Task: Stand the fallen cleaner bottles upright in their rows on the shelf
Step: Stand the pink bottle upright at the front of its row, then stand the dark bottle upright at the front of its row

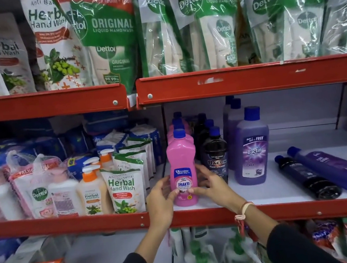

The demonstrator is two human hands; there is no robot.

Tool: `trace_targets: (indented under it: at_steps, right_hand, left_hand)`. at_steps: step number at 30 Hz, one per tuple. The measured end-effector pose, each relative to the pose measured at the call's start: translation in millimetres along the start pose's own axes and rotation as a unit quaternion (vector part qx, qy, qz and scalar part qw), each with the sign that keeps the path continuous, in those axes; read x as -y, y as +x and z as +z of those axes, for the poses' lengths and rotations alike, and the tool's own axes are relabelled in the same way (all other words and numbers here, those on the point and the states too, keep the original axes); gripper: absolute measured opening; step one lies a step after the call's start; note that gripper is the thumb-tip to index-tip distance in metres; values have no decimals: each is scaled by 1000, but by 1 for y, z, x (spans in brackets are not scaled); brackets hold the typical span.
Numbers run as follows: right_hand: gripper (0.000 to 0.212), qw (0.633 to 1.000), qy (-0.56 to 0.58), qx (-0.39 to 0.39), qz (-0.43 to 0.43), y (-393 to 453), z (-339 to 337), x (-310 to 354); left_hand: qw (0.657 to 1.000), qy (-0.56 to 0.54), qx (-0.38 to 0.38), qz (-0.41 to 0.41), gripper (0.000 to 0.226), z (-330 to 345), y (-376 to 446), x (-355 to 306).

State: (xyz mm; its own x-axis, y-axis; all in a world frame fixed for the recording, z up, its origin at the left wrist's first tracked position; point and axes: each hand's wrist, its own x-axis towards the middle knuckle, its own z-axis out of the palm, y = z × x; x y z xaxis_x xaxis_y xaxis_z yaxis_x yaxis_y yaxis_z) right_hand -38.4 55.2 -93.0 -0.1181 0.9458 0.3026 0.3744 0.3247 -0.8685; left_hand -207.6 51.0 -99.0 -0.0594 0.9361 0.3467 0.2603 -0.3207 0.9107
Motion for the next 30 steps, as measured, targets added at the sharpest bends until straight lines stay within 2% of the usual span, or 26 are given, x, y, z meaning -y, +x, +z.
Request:
trace_targets:
  at_steps: [4, 6, 9, 12, 14, 17, 19, 21, 23, 25, 26, 27, 30]
  right_hand:
    - [68, 999, -34, -11, -5, -11, -15, 0]
    - [56, 997, -70, -41, -1, -22, -39, -2]
    - [33, 989, -110, -95, 12, -43, -89, -7]
    - [18, 960, -193, -196, 53, -66, -152, -18]
    - [18, 930, -254, -248, 91, -83, -200, -28]
    - [23, 893, -338, -236, 182, -102, -255, -40]
    - [27, 892, -342, -181, 233, -107, -275, -51]
    - [30, 914, -289, -132, 252, -108, -282, -57]
    - [29, 943, -138, -126, 277, -109, -286, -63]
    - [24, 940, 30, -117, 318, -110, -288, -63]
    - [20, 936, 62, -105, 330, -111, -289, -63]
    - [17, 935, 71, -96, 334, -112, -291, -63]
    - [29, 941, 114, -92, 306, -117, -285, -64]
  left_hand:
    - [981, 100, -127, 107, 31, 16, -15, -16]
    - [974, 103, -140, 147, 24, 32, -23, -25]
    - [982, 55, -71, 168, 19, 72, -28, -38]
    - [992, 29, 61, 109, 11, 131, -28, -52]
    - [986, 45, 137, 79, 8, 176, -31, -64]
    - [977, 86, 186, 62, 14, 228, -33, -80]
    - [969, 107, 221, 20, 20, 256, -32, -89]
    - [955, 111, 273, -32, 27, 275, -31, -93]
    - [947, 78, 298, -89, 34, 290, -30, -96]
    - [945, 29, 288, -151, 56, 297, -28, -97]
    - [943, 18, 286, -171, 68, 299, -27, -97]
    - [942, 11, 284, -180, 71, 299, -25, -97]
    - [940, -45, 286, -183, 52, 291, -24, -93]
